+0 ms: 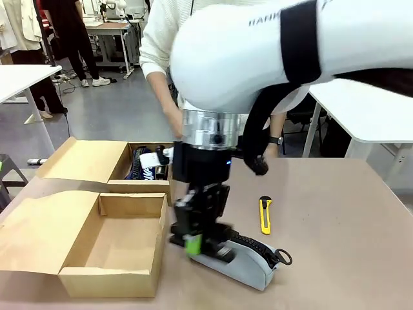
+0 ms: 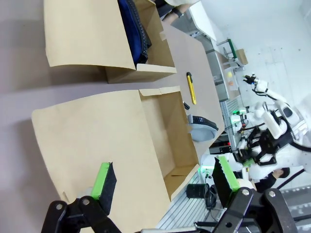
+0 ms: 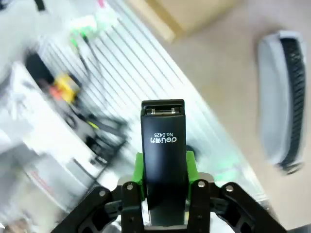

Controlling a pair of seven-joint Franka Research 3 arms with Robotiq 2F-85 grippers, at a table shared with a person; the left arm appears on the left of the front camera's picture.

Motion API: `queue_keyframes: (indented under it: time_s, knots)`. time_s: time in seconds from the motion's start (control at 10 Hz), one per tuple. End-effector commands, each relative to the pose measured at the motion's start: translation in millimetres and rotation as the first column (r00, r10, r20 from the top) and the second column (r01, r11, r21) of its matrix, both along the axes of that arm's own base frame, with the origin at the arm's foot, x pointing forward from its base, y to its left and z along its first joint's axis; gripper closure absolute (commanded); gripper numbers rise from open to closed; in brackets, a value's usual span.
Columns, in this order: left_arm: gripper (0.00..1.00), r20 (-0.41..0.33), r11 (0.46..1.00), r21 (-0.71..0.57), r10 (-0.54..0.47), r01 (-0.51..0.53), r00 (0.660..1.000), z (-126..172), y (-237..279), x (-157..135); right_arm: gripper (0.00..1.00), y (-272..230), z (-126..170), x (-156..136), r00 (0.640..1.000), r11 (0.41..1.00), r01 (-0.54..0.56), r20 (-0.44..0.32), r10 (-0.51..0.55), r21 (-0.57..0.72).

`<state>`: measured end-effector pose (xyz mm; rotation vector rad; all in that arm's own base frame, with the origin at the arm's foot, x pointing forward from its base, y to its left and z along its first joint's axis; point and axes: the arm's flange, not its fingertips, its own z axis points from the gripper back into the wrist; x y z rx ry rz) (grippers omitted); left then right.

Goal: Place items inside the box.
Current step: Pick up a Pencil pouch or Stapler and place it inside the Mailer Box closest to the robot.

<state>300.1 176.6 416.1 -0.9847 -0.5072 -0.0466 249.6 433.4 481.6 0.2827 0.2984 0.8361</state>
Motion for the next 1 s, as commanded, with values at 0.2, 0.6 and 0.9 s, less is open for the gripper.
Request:
queue_keyframes:
  time_s: [0.2,0.6,0.9]
  knots:
    - [0.0,0.029,1.0,-0.013,-0.002,0.003,1.0,-0.9,-0.8,0.6,0.63,123.2,-11.0,-16.7,0.892,0.903,0.427,0.138,-0.431,0.053]
    - [0.0,0.029,1.0,-0.013,-0.002,0.003,1.0,-0.9,-0.8,0.6,0.63,182.6,-34.9,40.0,0.871,0.875,0.484,0.116,-0.477,-0.031]
    - [0.0,0.029,1.0,-0.013,-0.002,0.003,1.0,-0.9,-0.8,0.6,0.63,149.6,-50.4,29.4,0.866,0.875,0.484,0.139,-0.48,0.009]
